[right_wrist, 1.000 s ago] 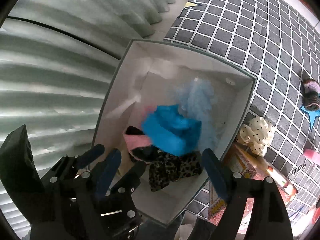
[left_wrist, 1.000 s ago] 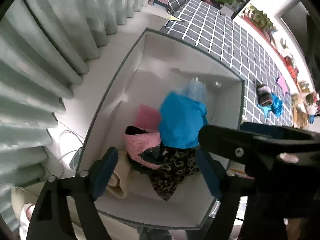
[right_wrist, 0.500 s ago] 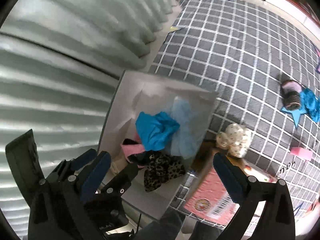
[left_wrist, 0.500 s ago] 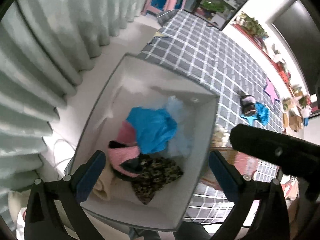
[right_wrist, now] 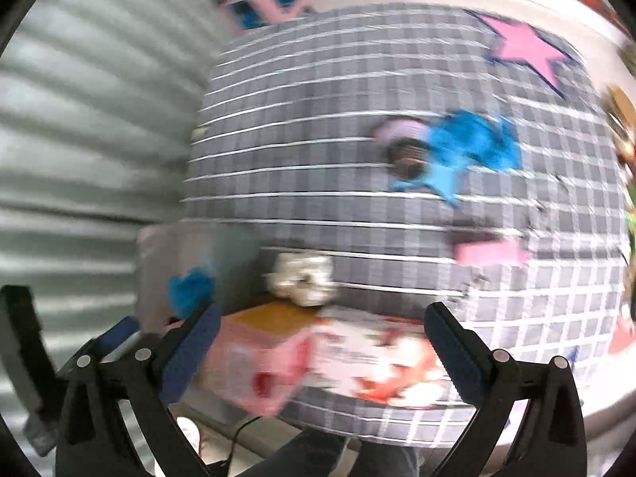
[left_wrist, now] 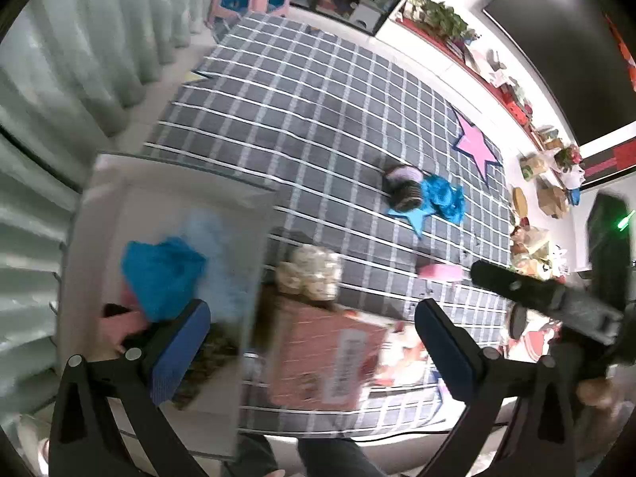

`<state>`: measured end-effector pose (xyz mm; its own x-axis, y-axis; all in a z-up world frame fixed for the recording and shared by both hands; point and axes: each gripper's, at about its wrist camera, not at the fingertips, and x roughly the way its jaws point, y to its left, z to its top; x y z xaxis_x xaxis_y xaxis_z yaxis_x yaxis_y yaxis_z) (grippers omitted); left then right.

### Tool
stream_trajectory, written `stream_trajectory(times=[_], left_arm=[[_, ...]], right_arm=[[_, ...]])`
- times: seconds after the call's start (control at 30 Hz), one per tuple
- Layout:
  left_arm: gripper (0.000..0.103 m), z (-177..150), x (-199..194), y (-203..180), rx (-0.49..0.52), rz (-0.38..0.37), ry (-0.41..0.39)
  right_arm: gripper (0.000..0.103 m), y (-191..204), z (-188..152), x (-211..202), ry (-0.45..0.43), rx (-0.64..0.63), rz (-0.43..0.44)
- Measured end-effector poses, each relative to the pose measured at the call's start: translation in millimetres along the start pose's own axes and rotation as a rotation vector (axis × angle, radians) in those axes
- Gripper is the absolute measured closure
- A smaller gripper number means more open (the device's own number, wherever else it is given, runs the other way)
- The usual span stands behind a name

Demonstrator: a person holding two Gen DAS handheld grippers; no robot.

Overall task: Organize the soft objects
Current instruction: 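Move both tools out of the box back over the mat, then grasp the polka-dot scrunchie with the left tool while the right tool grasps the pink foam strip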

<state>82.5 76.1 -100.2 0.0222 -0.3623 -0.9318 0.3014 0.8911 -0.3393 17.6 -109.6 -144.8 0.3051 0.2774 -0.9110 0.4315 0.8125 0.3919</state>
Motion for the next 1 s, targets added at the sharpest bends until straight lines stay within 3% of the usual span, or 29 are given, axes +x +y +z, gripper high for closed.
stream_trajectory(times=[0.2, 0.4, 0.5, 0.8, 1.0], left_arm=[[0.000, 8.5, 19.8, -40.1, 0.018, -0.013, 0.054], [0.000, 21.0, 53.0, -73.8, 0.008, 0.004, 0.109], [0.000, 29.3, 72.8, -84.8, 0.019, 0.047, 0.152], [0.000, 58.9, 147.7, -92.9, 0.202, 0.247, 0.456], [0.000, 52.4, 185.8, -90.4, 0.261, 0.291, 0.627]], right_arm=[[0.000, -84.2, -0.7, 30.6, 0.050, 0.119, -0.081], [0.000, -129.7, 2.2, 57.4, 0.087, 0.144, -0.132], [0.000, -140.7, 10.8, 72.3, 0.097, 0.140, -0.125], [0.000, -142.8, 35.2, 105.5, 0.129, 0.095, -0.088], [0.000, -138.8, 42.7, 129.7, 0.161, 0.061, -0.083]])
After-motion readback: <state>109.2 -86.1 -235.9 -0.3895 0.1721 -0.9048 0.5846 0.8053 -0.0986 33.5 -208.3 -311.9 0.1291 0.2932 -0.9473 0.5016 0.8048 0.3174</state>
